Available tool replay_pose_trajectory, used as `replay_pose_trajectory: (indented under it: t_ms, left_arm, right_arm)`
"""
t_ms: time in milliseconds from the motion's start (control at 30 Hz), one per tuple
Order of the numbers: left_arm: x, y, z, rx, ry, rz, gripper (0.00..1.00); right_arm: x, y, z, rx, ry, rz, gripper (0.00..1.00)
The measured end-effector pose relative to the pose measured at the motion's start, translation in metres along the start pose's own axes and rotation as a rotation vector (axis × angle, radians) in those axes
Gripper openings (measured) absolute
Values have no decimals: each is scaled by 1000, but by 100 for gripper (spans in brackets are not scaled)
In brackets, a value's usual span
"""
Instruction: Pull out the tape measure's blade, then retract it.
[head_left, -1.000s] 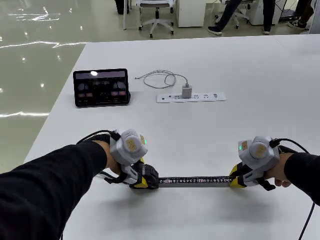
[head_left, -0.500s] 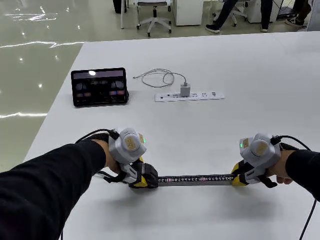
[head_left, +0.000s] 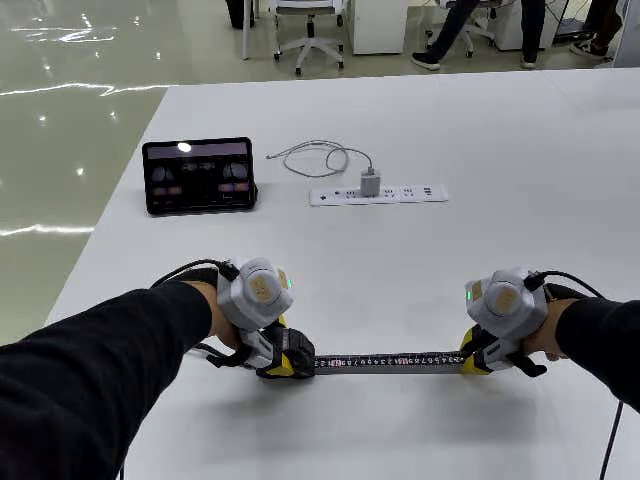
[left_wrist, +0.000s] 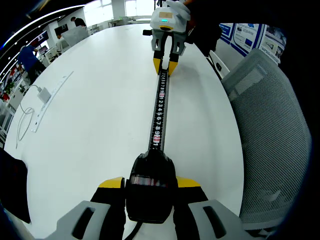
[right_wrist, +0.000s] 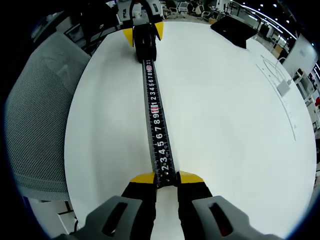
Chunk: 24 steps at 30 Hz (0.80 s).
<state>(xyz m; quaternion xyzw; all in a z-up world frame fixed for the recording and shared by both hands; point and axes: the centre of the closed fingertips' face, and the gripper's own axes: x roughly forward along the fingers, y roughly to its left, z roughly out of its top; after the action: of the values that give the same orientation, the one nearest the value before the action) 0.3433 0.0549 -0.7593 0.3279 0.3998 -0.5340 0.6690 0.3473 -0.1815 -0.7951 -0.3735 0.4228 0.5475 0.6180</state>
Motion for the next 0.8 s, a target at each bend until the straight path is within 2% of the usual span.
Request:
replay_pose_trajectory:
  t_ms: [133, 433, 567, 800]
  left_arm:
    - [0, 0, 0, -2, -2, -2, 33]
    - [0, 0, 0, -5, -1, 2, 33]
    - [0, 0, 0, -17, 1, 11, 33]
    - [0, 0, 0, -12, 2, 9, 33]
  right_arm:
    - [0, 0, -1, -23, 25, 9, 11]
    - [0, 1, -1, -1, 19, 10, 12]
    - [1, 1, 0, -8, 44, 7, 12]
    - [0, 1, -1, -35, 43, 8, 12]
